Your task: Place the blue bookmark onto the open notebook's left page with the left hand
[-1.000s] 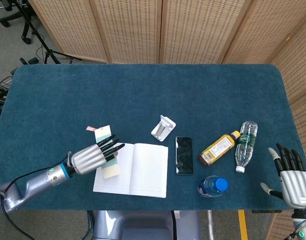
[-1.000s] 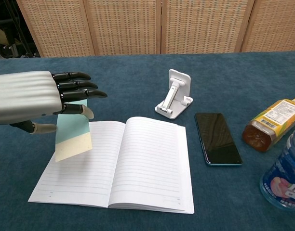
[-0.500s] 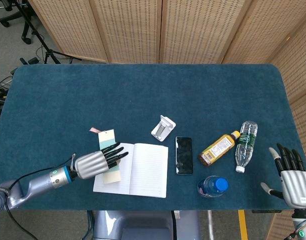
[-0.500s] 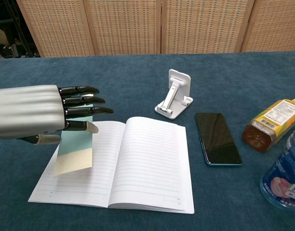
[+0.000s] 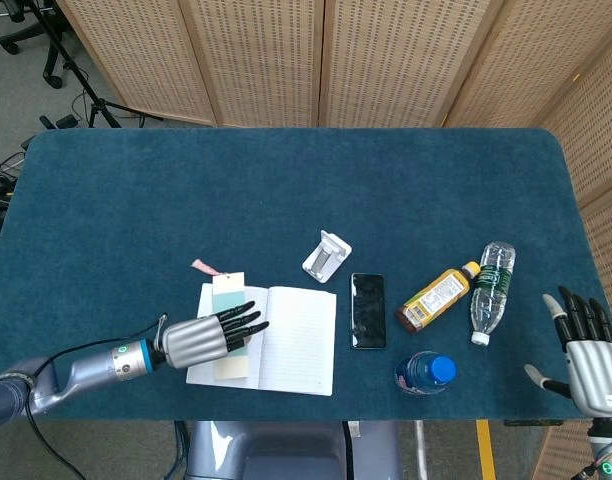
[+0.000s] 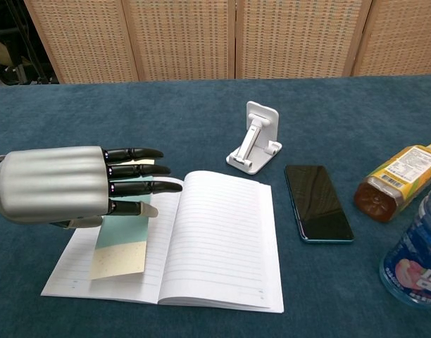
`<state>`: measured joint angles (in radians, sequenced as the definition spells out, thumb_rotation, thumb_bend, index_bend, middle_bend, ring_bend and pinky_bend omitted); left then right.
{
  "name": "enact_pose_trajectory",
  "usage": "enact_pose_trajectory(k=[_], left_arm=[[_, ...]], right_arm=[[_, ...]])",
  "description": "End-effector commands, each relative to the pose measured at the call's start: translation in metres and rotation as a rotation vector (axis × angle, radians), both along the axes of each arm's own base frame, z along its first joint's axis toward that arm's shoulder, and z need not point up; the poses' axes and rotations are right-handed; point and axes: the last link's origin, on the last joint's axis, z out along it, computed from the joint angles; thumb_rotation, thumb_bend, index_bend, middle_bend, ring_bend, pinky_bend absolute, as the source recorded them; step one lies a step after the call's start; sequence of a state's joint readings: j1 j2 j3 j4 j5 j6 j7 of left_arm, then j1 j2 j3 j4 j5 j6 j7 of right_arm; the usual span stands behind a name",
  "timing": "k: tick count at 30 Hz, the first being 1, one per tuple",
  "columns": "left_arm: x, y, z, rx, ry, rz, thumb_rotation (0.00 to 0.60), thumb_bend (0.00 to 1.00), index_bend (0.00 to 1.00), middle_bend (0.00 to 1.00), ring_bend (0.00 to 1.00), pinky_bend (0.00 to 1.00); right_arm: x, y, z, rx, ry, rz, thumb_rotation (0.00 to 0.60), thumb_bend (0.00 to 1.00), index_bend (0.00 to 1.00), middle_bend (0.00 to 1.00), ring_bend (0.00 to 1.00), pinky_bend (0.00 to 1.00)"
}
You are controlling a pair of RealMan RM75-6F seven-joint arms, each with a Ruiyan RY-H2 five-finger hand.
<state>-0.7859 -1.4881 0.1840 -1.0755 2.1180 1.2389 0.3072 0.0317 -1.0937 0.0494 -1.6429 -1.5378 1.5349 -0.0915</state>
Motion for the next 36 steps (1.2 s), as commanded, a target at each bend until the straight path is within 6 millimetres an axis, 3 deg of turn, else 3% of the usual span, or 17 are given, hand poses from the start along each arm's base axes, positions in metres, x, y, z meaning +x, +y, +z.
enact_pose_trajectory(k=[1, 36], left_arm=[[0.001, 0.000, -0.003, -0.007, -0.003, -0.009, 0.600, 0.30, 0.32, 0.00, 0.00, 0.00], [-0.002, 0.000, -0.018, -0.032, -0.004, -0.115, 0.600, 0.29, 0.32, 0.00, 0.00, 0.00]], right_arm=[[0.000, 0.000, 0.000, 0.000, 0.000, -0.002, 0.600, 0.00, 0.00, 0.00, 0.00, 0.00], [-0.001, 0.000, 0.001, -0.003, -0.004, -0.004, 0.600, 0.00, 0.00, 0.00, 0.00, 0.00]])
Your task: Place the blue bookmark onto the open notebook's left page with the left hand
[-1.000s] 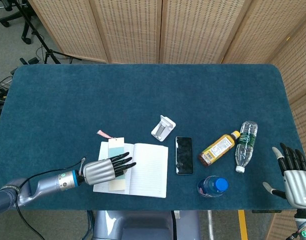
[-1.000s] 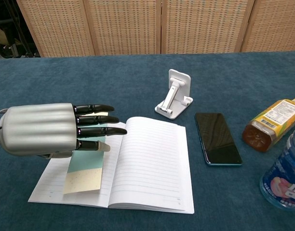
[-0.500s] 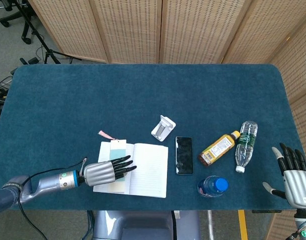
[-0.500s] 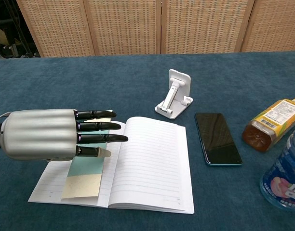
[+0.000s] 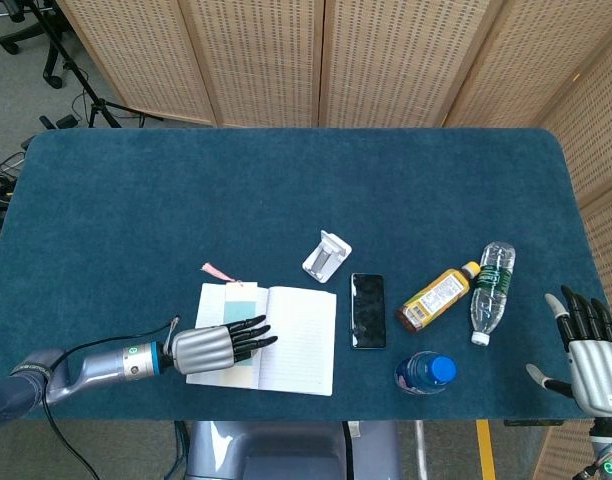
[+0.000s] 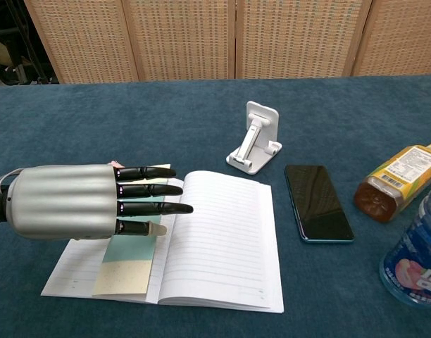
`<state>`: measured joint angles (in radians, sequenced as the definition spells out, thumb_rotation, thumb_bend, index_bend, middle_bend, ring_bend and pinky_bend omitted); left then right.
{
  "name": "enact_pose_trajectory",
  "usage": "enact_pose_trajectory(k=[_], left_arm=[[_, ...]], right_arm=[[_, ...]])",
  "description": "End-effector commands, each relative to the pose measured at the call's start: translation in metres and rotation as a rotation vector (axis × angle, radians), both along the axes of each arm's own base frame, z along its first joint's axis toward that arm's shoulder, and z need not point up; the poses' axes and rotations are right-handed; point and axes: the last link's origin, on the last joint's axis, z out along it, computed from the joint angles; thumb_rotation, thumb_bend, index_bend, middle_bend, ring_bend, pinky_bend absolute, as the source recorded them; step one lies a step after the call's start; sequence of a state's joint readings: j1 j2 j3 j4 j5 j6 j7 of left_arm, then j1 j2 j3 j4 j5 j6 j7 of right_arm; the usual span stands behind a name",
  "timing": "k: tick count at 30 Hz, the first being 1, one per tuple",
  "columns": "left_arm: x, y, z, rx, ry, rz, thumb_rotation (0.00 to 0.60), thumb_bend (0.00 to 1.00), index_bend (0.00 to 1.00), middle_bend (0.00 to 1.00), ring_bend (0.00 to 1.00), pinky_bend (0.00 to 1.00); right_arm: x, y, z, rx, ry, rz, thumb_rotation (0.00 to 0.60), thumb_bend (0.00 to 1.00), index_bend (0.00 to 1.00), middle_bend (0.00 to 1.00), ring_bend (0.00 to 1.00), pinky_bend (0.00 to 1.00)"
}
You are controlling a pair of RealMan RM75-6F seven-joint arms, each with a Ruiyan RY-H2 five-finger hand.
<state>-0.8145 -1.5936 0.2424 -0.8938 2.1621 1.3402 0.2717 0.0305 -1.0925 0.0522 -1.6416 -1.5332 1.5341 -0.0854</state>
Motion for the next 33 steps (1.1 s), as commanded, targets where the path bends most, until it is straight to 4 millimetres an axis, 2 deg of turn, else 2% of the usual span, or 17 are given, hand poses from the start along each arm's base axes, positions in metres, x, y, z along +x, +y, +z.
enact_pose_trajectory(k=[1, 5, 11, 13, 21, 29, 33], left_arm=[[0.000, 0.000, 0.000, 0.002, -0.007, -0.001, 0.600, 0.29, 0.32, 0.00, 0.00, 0.00], [0.000, 0.000, -0.001, 0.008, -0.007, -0.005, 0.600, 0.29, 0.29, 0.00, 0.00, 0.00], [-0.002, 0.000, -0.001, 0.013, -0.005, -0.001, 0.600, 0.28, 0.06, 0.00, 0.00, 0.00], [-0.003, 0.000, -0.001, 0.015, -0.006, 0.000, 0.600, 0.28, 0.02, 0.00, 0.00, 0.00], [-0.003, 0.005, 0.004, 0.047, -0.050, 0.052, 0.600, 0.28, 0.00, 0.00, 0.00, 0.00], [-0.017, 0.017, 0.023, 0.060, -0.109, 0.338, 0.600, 0.30, 0.00, 0.00, 0.00, 0.00], [-0.020, 0.016, 0.030, 0.001, -0.127, 0.506, 0.600, 0.29, 0.00, 0.00, 0.00, 0.00]], right_arm=[[0.000, 0.000, 0.000, 0.000, 0.000, 0.000, 0.600, 0.00, 0.00, 0.00, 0.00, 0.00], [0.000, 0.000, 0.000, 0.001, 0.001, 0.000, 0.600, 0.00, 0.00, 0.00, 0.00, 0.00], [0.000, 0.000, 0.000, -0.002, 0.000, 0.000, 0.600, 0.00, 0.00, 0.00, 0.00, 0.00], [0.000, 0.000, 0.000, -0.002, 0.000, 0.000, 0.600, 0.00, 0.00, 0.00, 0.00, 0.00], [0.000, 0.000, 0.000, -0.001, 0.001, 0.001, 0.600, 0.00, 0.00, 0.00, 0.00, 0.00], [0.000, 0.000, 0.000, 0.002, 0.001, 0.003, 0.600, 0.00, 0.00, 0.00, 0.00, 0.00], [0.001, 0.001, -0.001, 0.005, 0.002, 0.006, 0.600, 0.00, 0.00, 0.00, 0.00, 0.00]])
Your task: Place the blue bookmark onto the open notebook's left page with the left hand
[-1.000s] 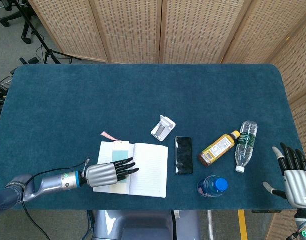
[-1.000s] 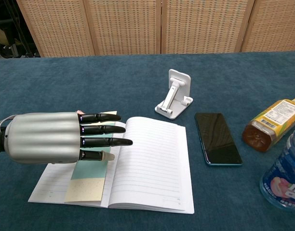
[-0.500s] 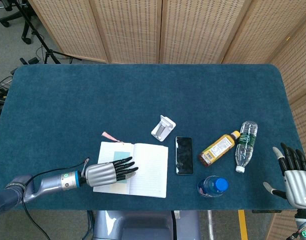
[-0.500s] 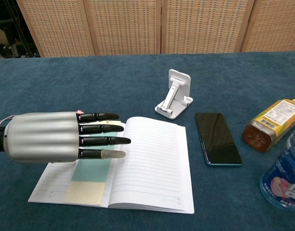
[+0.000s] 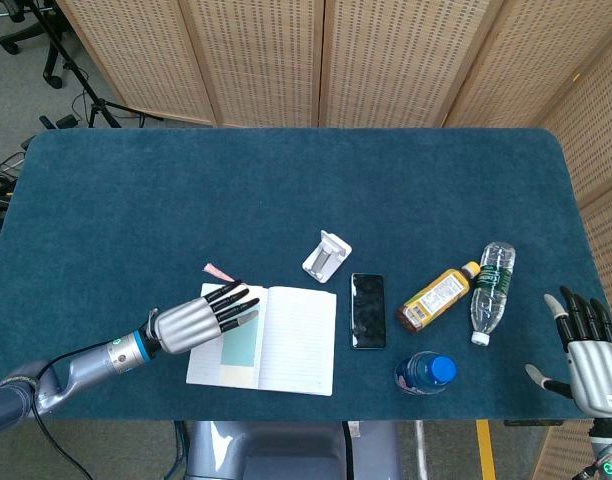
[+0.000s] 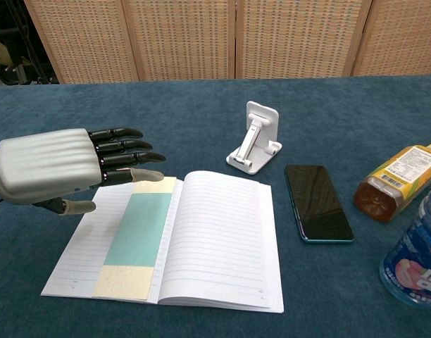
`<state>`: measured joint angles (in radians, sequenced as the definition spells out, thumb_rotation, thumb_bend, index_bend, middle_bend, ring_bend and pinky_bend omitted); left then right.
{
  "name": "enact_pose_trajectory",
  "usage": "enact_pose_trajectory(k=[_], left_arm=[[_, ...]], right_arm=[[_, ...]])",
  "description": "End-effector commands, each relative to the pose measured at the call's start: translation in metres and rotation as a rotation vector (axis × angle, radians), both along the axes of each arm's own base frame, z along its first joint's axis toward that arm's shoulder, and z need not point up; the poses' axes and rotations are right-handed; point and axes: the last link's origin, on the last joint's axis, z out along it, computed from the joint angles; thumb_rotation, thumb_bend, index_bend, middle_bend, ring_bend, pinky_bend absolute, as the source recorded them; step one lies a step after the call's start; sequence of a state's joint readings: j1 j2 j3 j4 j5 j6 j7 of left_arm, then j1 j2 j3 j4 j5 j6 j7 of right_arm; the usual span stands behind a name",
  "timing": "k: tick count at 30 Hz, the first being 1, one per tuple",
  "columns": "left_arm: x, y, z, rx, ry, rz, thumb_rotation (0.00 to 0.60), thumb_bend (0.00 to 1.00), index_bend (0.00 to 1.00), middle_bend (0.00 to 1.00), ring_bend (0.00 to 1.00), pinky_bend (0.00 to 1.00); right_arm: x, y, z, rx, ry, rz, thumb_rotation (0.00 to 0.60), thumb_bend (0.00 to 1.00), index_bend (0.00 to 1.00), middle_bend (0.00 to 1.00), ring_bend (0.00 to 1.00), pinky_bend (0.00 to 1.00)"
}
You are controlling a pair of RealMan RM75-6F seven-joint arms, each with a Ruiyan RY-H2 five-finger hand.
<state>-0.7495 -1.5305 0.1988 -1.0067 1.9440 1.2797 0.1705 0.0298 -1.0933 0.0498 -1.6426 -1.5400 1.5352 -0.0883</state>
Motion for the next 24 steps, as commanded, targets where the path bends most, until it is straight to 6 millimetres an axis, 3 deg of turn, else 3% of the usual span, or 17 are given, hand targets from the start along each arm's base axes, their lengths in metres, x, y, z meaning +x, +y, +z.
enact_pose_trajectory(k=[1, 5, 11, 17, 24], left_arm=[[-0.004, -0.001, 0.011, -0.070, -0.044, 0.201, 0.600, 0.29, 0.00, 0.00, 0.00, 0.00], [0.002, -0.002, 0.020, -0.099, -0.046, 0.276, 0.600, 0.31, 0.00, 0.00, 0.00, 0.00], [0.011, -0.003, 0.028, -0.140, -0.006, 0.383, 0.600, 0.47, 0.00, 0.00, 0.00, 0.00], [0.018, -0.005, 0.032, -0.213, 0.009, 0.516, 0.600, 0.49, 0.00, 0.00, 0.00, 0.00], [0.023, -0.007, 0.033, -0.220, 0.055, 0.537, 0.600, 0.62, 0.00, 0.00, 0.00, 0.00]], right_arm=[[0.000, 0.000, -0.001, 0.001, 0.000, 0.002, 0.600, 0.00, 0.00, 0.00, 0.00, 0.00], [0.001, 0.001, -0.001, 0.002, 0.003, 0.005, 0.600, 0.00, 0.00, 0.00, 0.00, 0.00], [0.001, 0.001, -0.001, 0.003, 0.003, 0.004, 0.600, 0.00, 0.00, 0.00, 0.00, 0.00], [0.001, 0.001, 0.000, -0.001, -0.002, 0.005, 0.600, 0.00, 0.00, 0.00, 0.00, 0.00], [0.001, 0.001, 0.001, -0.001, -0.004, 0.007, 0.600, 0.00, 0.00, 0.00, 0.00, 0.00]])
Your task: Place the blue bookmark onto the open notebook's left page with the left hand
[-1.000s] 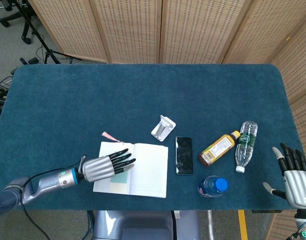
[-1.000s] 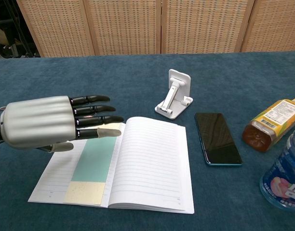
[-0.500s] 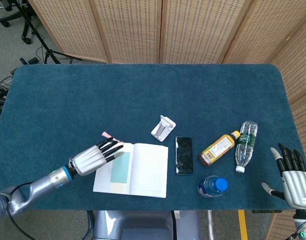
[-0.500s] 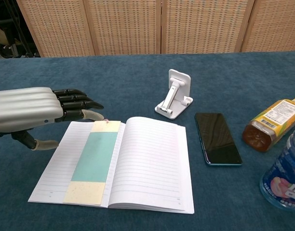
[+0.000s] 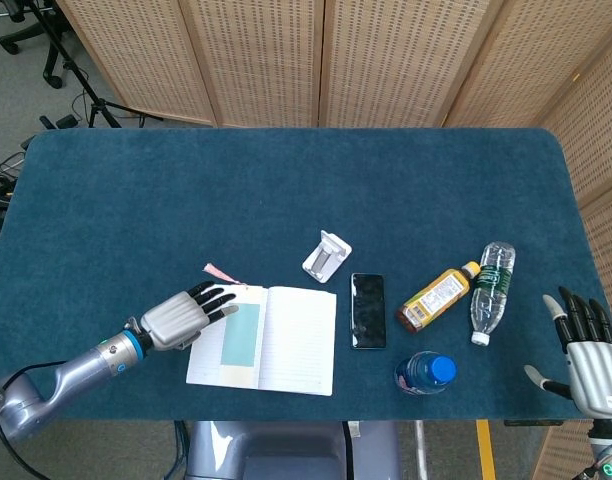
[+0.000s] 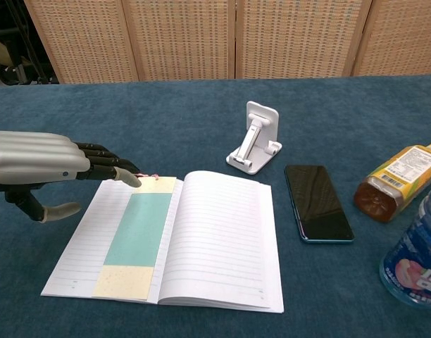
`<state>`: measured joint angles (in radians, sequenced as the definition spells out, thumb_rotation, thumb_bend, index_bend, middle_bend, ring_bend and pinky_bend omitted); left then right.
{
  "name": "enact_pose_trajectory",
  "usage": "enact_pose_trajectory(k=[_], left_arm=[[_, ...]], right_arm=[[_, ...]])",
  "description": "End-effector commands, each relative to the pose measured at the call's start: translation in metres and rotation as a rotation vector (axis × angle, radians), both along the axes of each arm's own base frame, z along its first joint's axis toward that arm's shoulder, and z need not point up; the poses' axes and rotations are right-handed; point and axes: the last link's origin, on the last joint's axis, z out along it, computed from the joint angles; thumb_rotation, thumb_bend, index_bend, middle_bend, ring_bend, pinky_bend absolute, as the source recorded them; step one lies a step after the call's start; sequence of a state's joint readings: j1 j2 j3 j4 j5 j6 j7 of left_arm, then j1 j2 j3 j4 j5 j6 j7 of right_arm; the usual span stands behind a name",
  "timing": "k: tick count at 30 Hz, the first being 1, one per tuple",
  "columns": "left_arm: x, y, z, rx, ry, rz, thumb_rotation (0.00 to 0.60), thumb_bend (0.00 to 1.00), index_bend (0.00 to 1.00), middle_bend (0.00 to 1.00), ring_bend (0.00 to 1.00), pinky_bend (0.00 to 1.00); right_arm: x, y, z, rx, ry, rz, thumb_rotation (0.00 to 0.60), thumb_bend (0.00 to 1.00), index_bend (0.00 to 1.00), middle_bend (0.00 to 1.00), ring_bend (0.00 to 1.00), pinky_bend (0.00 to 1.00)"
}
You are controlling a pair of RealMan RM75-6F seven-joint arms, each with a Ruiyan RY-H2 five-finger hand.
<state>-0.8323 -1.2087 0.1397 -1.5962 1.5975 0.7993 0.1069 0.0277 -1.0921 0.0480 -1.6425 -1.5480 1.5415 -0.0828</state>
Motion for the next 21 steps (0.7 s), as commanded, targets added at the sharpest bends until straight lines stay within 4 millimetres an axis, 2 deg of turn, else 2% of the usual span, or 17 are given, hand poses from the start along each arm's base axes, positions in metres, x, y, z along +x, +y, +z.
enact_pose_trajectory(k=[1, 16, 21], left_arm=[[0.002, 0.000, 0.000, 0.004, 0.009, -0.003, 0.600, 0.62, 0.00, 0.00, 0.00, 0.00], [0.003, -0.001, -0.008, -0.011, 0.060, 0.012, 0.600, 0.62, 0.00, 0.00, 0.00, 0.00], [0.004, -0.004, -0.016, -0.029, 0.089, 0.009, 0.600, 0.62, 0.00, 0.00, 0.00, 0.00]], right_arm=[[0.000, 0.000, 0.000, -0.001, 0.000, 0.001, 0.600, 0.00, 0.00, 0.00, 0.00, 0.00], [0.000, 0.000, 0.000, 0.000, -0.002, 0.001, 0.600, 0.00, 0.00, 0.00, 0.00, 0.00], [0.000, 0.000, 0.000, 0.003, -0.004, 0.001, 0.600, 0.00, 0.00, 0.00, 0.00, 0.00]])
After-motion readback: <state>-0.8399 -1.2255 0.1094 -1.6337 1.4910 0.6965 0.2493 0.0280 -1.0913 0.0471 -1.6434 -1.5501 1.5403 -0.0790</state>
